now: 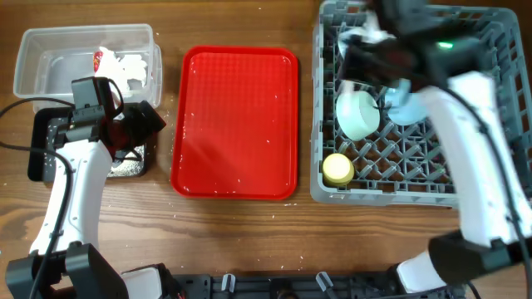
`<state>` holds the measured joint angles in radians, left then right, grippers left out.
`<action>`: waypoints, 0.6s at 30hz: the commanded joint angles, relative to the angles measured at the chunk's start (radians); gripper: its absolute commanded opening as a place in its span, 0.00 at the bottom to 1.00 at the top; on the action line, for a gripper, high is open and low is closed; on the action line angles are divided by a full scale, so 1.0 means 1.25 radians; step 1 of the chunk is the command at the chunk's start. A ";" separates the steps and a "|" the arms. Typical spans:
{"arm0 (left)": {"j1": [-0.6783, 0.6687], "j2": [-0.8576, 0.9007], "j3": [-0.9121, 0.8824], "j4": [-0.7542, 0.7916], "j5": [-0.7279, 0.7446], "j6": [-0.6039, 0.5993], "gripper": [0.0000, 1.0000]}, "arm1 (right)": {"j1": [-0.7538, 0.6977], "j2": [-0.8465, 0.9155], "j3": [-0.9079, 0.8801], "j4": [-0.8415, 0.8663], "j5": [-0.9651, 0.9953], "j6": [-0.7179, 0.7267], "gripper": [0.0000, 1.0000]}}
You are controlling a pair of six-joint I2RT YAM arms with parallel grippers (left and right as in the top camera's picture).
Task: Sort waste into correct bins and load items into the dishwasher rack
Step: 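Carry the white spoon into the rack and release it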
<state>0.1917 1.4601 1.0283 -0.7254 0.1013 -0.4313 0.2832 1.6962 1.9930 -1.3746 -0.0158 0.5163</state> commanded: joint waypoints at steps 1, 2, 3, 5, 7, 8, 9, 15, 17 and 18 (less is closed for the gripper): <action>-0.004 -0.005 0.014 0.002 -0.008 0.007 1.00 | -0.072 -0.043 -0.003 -0.169 0.196 0.410 0.04; -0.004 -0.005 0.014 0.002 -0.008 0.007 1.00 | -0.086 -0.051 -0.013 -0.187 0.221 0.459 0.04; -0.004 -0.005 0.014 0.002 -0.008 0.007 1.00 | -0.092 -0.059 -0.028 -0.187 0.217 0.462 0.04; -0.004 -0.005 0.014 0.002 -0.008 0.007 1.00 | -0.091 -0.063 -0.070 -0.187 0.216 0.516 0.04; -0.004 -0.005 0.014 0.002 -0.008 0.007 1.00 | -0.092 -0.063 -0.117 -0.187 0.218 0.597 0.04; -0.004 -0.005 0.014 0.002 -0.008 0.007 1.00 | -0.092 -0.063 -0.148 -0.187 0.226 0.648 0.04; -0.004 -0.005 0.014 0.002 -0.008 0.007 1.00 | -0.092 -0.063 -0.187 -0.187 0.233 0.707 0.04; -0.004 -0.005 0.014 0.002 -0.008 0.007 1.00 | -0.092 -0.063 -0.421 -0.140 0.226 0.950 0.04; -0.004 -0.005 0.014 0.002 -0.008 0.007 1.00 | -0.092 -0.063 -0.464 -0.092 0.221 0.950 0.04; -0.004 -0.005 0.014 0.002 -0.008 0.007 1.00 | -0.092 -0.063 -0.486 -0.058 0.223 0.951 0.04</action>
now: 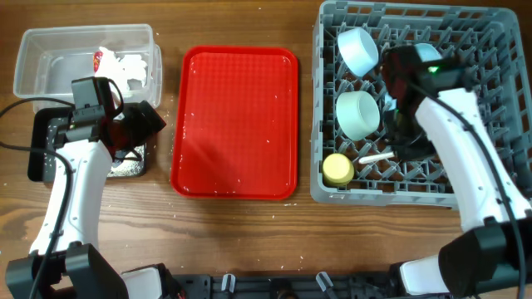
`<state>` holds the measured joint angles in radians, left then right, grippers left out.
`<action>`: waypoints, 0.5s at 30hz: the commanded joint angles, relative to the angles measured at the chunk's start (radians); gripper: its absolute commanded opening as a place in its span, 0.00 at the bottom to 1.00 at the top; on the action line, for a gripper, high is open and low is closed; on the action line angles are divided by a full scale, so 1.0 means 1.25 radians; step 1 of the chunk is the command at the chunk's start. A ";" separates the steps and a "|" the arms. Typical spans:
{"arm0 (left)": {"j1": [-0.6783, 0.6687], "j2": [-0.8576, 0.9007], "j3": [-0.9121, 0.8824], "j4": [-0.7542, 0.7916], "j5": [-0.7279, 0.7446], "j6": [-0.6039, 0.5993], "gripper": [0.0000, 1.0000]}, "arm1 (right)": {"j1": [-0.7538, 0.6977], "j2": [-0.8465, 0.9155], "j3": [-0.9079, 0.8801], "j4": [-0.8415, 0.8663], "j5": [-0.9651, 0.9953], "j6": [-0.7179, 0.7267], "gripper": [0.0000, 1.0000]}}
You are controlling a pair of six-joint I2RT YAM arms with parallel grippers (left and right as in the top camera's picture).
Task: Sort waste into correct bins and load items into the dishwasher rack
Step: 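Carry the white spoon into the rack and release it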
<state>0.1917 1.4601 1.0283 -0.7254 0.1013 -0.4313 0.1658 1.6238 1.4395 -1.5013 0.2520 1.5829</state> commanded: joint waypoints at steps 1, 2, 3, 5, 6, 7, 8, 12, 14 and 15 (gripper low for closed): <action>-0.004 -0.005 0.014 0.002 -0.008 0.007 1.00 | 0.002 -0.005 -0.057 0.070 0.013 0.097 0.04; -0.004 -0.005 0.014 0.002 -0.008 0.007 1.00 | 0.002 -0.005 -0.069 0.094 0.017 0.097 0.04; -0.004 -0.005 0.014 0.002 -0.008 0.007 1.00 | 0.002 -0.005 -0.077 0.110 0.016 0.097 0.04; -0.004 -0.005 0.014 0.002 -0.008 0.007 1.00 | 0.002 -0.005 -0.093 0.139 0.016 0.098 0.04; -0.004 -0.005 0.014 0.002 -0.008 0.007 1.00 | 0.002 -0.004 -0.096 0.143 0.016 0.098 0.04; -0.004 -0.005 0.014 0.002 -0.008 0.007 1.00 | 0.002 -0.004 -0.096 0.144 0.018 0.098 0.05; -0.004 -0.005 0.014 0.002 -0.008 0.007 1.00 | 0.002 -0.004 -0.096 0.143 0.023 0.097 0.13; -0.004 -0.005 0.014 0.002 -0.008 0.007 1.00 | 0.002 -0.004 -0.096 0.138 0.038 0.096 0.20; -0.004 -0.005 0.014 0.002 -0.008 0.007 1.00 | 0.002 -0.004 -0.096 0.130 0.045 0.095 0.32; -0.004 -0.005 0.014 0.002 -0.008 0.007 1.00 | 0.002 -0.005 -0.095 0.119 0.053 0.095 0.34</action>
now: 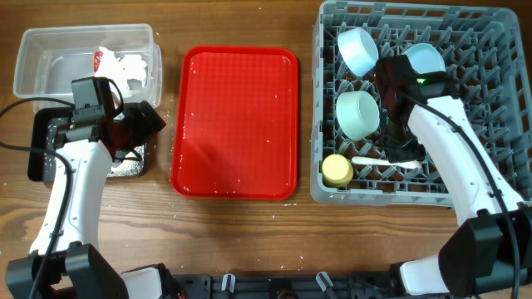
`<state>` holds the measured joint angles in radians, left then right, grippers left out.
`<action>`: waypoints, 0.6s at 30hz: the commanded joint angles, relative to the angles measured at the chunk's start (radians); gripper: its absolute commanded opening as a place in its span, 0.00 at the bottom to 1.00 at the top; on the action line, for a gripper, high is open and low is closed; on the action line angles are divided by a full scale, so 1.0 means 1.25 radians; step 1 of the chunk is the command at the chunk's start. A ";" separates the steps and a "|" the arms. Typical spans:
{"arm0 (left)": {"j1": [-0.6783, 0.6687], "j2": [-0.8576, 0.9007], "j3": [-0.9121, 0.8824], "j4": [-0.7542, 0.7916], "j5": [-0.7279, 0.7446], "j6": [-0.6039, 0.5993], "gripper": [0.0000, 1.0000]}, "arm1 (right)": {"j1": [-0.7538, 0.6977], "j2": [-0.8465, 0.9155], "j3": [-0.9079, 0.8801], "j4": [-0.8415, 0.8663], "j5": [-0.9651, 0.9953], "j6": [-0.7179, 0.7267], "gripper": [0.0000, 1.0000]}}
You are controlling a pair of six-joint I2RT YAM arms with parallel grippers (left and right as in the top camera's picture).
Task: Sort waste into correct bins and load items into the dishwasher rack
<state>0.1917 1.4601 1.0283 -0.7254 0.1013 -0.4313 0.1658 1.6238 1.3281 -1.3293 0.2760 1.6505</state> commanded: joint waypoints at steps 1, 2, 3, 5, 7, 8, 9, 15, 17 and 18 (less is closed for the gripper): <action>-0.004 -0.005 0.014 0.002 -0.008 0.007 1.00 | 0.002 -0.010 -0.005 -0.031 0.040 0.041 0.33; -0.004 -0.005 0.014 0.002 -0.008 0.007 1.00 | 0.002 -0.025 -0.003 -0.054 0.058 0.040 0.33; -0.004 -0.005 0.014 0.002 -0.008 0.007 1.00 | 0.002 -0.061 0.002 -0.084 0.093 0.032 0.33; -0.004 -0.005 0.014 0.002 -0.008 0.007 1.00 | 0.002 -0.143 0.012 -0.078 0.128 -0.085 0.36; -0.004 -0.005 0.014 0.002 -0.008 0.007 1.00 | 0.002 -0.220 0.020 -0.039 0.125 -0.244 0.75; -0.004 -0.005 0.014 0.002 -0.008 0.007 1.00 | 0.002 -0.266 0.021 -0.008 0.109 -0.358 0.94; -0.004 -0.005 0.014 0.002 -0.008 0.007 1.00 | 0.002 -0.311 0.021 0.018 0.084 -0.468 0.99; -0.004 -0.005 0.014 0.002 -0.008 0.007 1.00 | 0.002 -0.562 0.021 0.071 -0.221 -1.031 1.00; -0.004 -0.005 0.014 0.002 -0.008 0.007 1.00 | 0.002 -0.664 0.021 0.069 -0.270 -1.067 1.00; -0.004 -0.005 0.014 0.002 -0.008 0.007 1.00 | 0.002 -0.690 0.021 0.069 -0.271 -1.066 1.00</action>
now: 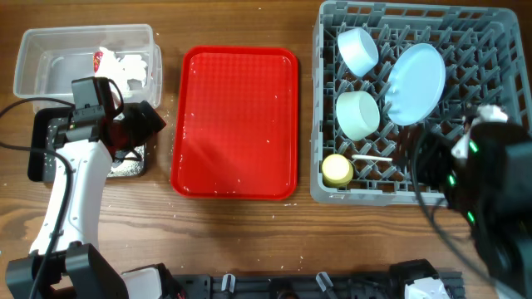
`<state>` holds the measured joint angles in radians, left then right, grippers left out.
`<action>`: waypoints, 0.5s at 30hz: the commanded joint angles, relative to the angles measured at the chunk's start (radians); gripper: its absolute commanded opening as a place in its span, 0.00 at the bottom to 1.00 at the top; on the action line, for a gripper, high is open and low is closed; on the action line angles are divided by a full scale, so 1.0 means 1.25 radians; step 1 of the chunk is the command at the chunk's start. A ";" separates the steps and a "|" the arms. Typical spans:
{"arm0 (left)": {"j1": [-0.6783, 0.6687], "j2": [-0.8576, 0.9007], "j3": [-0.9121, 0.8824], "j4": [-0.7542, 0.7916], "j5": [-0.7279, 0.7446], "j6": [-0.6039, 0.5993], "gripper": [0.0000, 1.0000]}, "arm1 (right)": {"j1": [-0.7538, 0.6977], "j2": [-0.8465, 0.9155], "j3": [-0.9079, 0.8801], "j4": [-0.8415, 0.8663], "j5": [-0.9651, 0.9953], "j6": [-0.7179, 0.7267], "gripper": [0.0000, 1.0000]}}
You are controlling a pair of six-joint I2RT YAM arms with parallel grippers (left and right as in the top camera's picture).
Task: Sort waste into correct bins and load items into the dishwasher rack
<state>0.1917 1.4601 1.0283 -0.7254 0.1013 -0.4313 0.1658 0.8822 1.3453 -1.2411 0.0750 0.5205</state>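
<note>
The grey dishwasher rack at the right holds two pale cups, a light blue plate standing on edge, a yellow round item and a white utensil lying in the front row. My right gripper is a dark blur by the rack's front right part. Its fingers cannot be made out. My left gripper hovers over the black bin beside crumpled foil. Its jaws are too dark to read.
A red tray lies in the middle with only small specks on it. A clear plastic bin with white scraps stands at the back left. Bare wooden table runs along the front edge.
My right arm has moved from over the rack's middle to its front right corner, so the blue plate now shows in full. The white utensil stays in the front row. The left arm has not moved.
At first my right arm reached over the rack's back and hid a cup. Then it was over the rack's middle with a white utensil under it. Then the utensil lay in the front row, and now the arm is off toward the front right.
</note>
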 commanded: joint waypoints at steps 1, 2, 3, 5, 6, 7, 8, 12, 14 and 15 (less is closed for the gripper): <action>-0.004 -0.005 0.014 0.002 -0.008 0.007 1.00 | 0.002 -0.120 0.007 -0.001 -0.110 -0.162 0.99; -0.004 -0.005 0.014 0.002 -0.008 0.007 1.00 | 0.002 -0.145 0.007 -0.001 -0.106 -0.164 1.00; -0.004 -0.005 0.014 0.002 -0.008 0.007 1.00 | 0.002 -0.161 0.007 -0.002 -0.096 -0.164 1.00; -0.004 -0.005 0.014 0.002 -0.008 0.007 1.00 | 0.002 -0.188 0.007 -0.004 -0.096 -0.163 1.00; -0.004 -0.005 0.014 0.002 -0.008 0.007 1.00 | 0.002 -0.193 0.007 -0.004 -0.094 -0.164 1.00; -0.004 -0.005 0.014 0.002 -0.008 0.007 1.00 | 0.002 -0.194 0.007 -0.004 -0.094 -0.165 1.00; -0.004 -0.005 0.014 0.002 -0.008 0.007 1.00 | 0.002 -0.193 0.007 -0.004 -0.093 -0.168 1.00; -0.004 -0.005 0.014 0.002 -0.008 0.007 1.00 | 0.002 -0.193 0.007 0.005 -0.069 -0.222 1.00; -0.004 -0.005 0.014 0.002 -0.008 0.007 1.00 | 0.002 -0.193 0.006 0.014 -0.067 -0.251 1.00; -0.004 -0.005 0.014 0.002 -0.008 0.007 1.00 | 0.002 -0.193 0.002 0.021 -0.066 -0.253 1.00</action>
<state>0.1917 1.4601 1.0283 -0.7254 0.1013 -0.4313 0.1658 0.6441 1.3479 -1.2327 -0.0227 0.2676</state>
